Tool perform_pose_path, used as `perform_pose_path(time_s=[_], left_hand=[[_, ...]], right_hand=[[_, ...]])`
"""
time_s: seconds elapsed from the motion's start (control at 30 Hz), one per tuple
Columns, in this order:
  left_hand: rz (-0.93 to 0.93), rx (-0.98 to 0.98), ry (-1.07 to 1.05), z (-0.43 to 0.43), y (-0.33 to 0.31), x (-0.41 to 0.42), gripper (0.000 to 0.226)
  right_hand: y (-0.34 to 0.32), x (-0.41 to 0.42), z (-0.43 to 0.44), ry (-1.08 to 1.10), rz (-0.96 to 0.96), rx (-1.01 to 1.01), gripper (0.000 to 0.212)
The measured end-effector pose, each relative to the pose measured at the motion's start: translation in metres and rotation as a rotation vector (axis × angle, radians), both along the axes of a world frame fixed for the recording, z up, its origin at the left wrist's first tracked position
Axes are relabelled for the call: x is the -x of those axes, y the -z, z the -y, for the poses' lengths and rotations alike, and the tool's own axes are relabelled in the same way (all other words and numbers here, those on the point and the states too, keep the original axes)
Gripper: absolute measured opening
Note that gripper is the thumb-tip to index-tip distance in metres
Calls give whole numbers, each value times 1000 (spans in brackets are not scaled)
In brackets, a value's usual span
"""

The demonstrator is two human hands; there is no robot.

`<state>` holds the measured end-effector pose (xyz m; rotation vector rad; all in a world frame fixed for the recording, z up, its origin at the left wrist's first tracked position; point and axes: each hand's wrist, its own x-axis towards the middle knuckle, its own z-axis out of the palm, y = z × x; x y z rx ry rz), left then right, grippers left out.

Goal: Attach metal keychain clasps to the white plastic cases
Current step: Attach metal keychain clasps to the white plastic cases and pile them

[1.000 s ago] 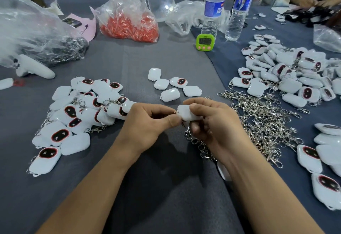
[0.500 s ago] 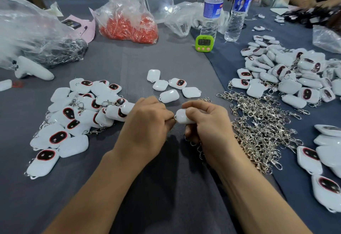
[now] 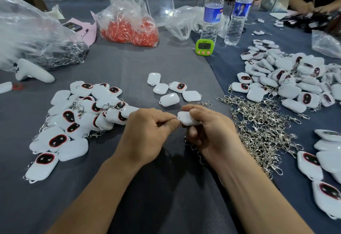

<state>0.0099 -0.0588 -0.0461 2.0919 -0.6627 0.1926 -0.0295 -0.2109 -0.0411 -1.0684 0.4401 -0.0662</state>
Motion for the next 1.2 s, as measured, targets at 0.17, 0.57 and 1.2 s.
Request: perform_pose_path(time_s=[0.17,0.57,1.2], left_hand=[[430,-507,-59,3,4,6,20],[-366,310,-69,10,8,4,11],[-463,331,56,13,0,8,13]], right_hand=[[11,5,-17,137,163,995,16],[-7,0,0,45,-14,-43,26],[-8,4,-4,79,14,-31,22]])
